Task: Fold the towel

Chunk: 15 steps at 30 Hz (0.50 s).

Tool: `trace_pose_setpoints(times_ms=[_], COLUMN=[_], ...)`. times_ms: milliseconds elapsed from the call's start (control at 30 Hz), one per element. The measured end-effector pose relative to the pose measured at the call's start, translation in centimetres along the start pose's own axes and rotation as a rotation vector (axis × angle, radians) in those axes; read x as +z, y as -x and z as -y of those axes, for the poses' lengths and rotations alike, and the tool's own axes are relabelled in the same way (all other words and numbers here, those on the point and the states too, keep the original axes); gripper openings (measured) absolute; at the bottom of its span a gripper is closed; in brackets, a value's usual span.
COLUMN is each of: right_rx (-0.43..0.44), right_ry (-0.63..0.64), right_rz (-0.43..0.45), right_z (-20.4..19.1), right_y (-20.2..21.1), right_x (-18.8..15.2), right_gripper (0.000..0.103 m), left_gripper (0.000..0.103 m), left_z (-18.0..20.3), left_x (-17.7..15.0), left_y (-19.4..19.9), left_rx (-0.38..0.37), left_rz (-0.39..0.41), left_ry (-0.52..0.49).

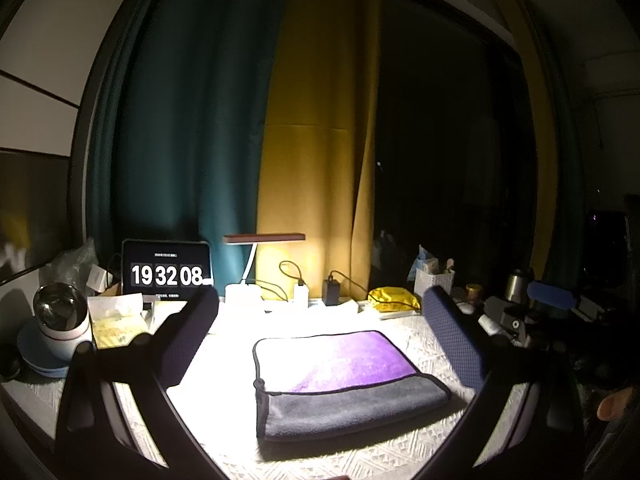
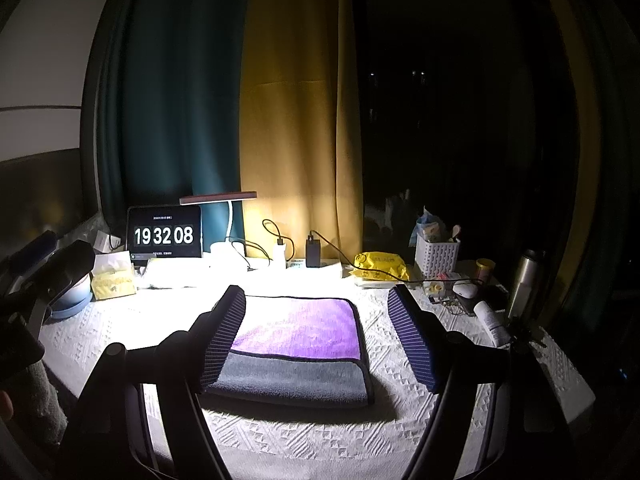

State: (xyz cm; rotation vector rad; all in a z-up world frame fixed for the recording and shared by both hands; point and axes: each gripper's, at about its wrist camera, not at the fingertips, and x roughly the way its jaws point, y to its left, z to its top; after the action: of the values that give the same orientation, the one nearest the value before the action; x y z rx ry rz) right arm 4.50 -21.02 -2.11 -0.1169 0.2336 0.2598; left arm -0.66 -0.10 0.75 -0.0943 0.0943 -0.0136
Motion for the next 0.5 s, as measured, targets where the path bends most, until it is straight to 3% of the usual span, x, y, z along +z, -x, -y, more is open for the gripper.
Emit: trace_pose_setpoints(times_ms=[233,500], right_rx=[-0.002,0.005], right_ry=[0.008,-0.003], right_rz=[-0.031,-0.090], right_z=[-0.3,1.1], right_y=[-0.9,-4.2], right_x=[-0.5,-1.1], right_gripper=[0.077,0.077], left_gripper=[0.103,0.103], left_z=[-0.1,-1.2], left_x=[-0.5,-2.2], left_y=[-1.3,-6.9], left_rx=[-0.003,-0.004], left_rz=[-0.031,-0.211], left_ry=[0.005,0.034])
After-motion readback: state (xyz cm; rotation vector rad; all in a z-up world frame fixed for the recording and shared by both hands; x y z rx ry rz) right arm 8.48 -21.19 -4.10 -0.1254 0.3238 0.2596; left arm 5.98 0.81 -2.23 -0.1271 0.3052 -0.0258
